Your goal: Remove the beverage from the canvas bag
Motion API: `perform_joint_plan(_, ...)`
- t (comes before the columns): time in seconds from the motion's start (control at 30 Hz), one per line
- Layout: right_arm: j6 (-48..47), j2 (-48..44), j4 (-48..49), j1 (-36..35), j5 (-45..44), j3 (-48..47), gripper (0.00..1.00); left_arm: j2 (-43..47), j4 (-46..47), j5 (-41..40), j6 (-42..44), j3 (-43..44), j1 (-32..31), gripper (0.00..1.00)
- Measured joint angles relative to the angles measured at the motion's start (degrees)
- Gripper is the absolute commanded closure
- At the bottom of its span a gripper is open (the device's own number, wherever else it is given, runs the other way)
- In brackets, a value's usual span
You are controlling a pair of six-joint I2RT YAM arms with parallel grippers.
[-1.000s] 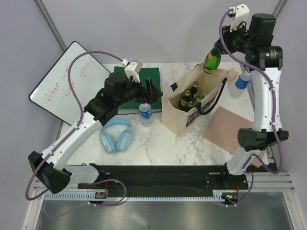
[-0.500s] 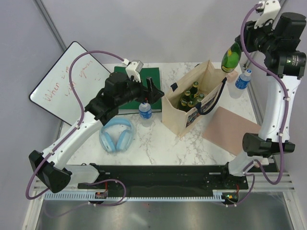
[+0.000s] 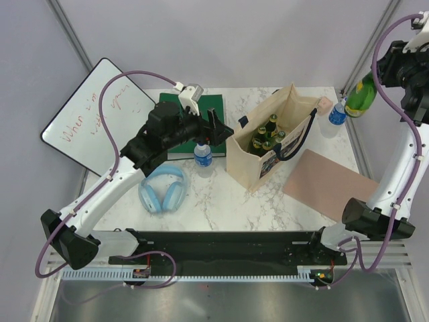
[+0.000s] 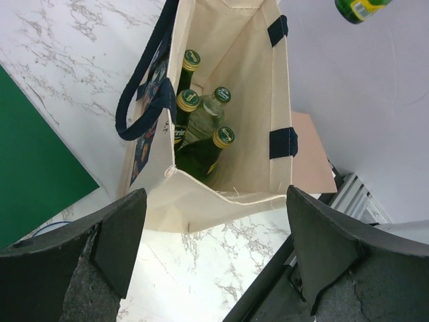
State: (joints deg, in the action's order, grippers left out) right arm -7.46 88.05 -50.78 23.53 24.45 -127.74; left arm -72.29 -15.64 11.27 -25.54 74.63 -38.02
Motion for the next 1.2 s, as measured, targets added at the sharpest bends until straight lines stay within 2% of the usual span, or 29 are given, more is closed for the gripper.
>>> perform_joint_plan(0.37,-0.94,-2.23,2.21,4.31,0.31,18.38,1.00,0.00,0.94,0.98,0.00,0.00,0.00,0.09)
perform_joint_plan(0.7,-2.93,-2.51,10.78,6.43,1.49,35.56,1.00,0.00,1.03,0.98,-0.02,0.00,0.00,0.09)
perform_joint_plan(1.2,-3.91,-0.50,21.29,6.38,2.27,44.02,1.00,0.04,1.22,0.96,-0.02,-0.98,0.00,0.09)
